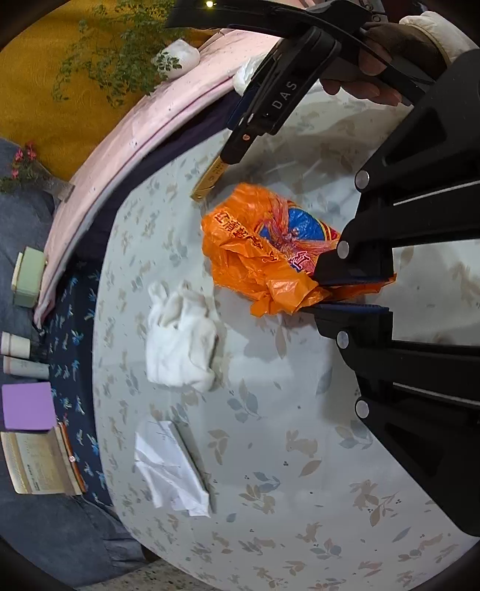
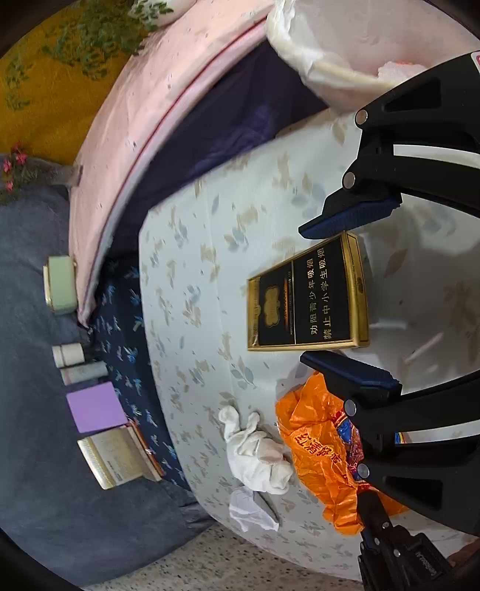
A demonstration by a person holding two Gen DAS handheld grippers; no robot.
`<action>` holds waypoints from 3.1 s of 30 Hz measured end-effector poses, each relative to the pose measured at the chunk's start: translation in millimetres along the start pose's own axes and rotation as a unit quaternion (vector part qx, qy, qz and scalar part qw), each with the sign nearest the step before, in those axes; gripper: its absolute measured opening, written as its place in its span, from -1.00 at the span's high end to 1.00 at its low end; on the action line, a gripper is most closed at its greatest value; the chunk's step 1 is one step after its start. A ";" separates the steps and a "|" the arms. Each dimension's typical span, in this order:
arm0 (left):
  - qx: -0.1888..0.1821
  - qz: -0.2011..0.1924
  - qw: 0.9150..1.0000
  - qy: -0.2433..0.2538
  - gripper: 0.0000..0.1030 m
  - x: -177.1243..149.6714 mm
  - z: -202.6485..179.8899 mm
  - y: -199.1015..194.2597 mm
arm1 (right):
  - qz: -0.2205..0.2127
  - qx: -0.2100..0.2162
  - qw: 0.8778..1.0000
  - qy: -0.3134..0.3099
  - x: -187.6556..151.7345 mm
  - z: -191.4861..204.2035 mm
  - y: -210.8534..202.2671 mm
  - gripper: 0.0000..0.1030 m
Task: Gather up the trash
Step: 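Grasp the gold cigarette box with the right gripper while the left lifts the orange bag, then carry the orange bag and gold box over the bin, then open both grippers to drop the orange bag and gold box into the bin, then move both open grippers back to the white glove and tissue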
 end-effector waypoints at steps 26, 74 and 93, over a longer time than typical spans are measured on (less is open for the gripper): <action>-0.041 -0.039 0.988 0.145 0.87 -10.5 -189.3 -39.8 | -0.074 -0.034 0.990 0.113 -54.0 -149.3 -123.8 0.78; -0.017 -0.044 0.989 0.140 0.00 -9.1 -201.0 -19.0 | -0.097 -0.054 0.986 0.128 -62.1 -162.1 -143.3 0.09; 0.054 -0.071 0.996 0.016 -0.10 13.4 -26.7 -42.7 | -0.062 0.010 0.998 0.008 -18.9 0.8 -91.7 0.09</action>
Point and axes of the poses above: each gripper's, at about its wrist camera, not at the fingertips, and y roughly the way its jaws point, z to its left, x to its top, the point moved 2 cm from there along y, roughly the way its jaws point, and after that the axes turned 10 degrees about z, right-handed, at the moved point
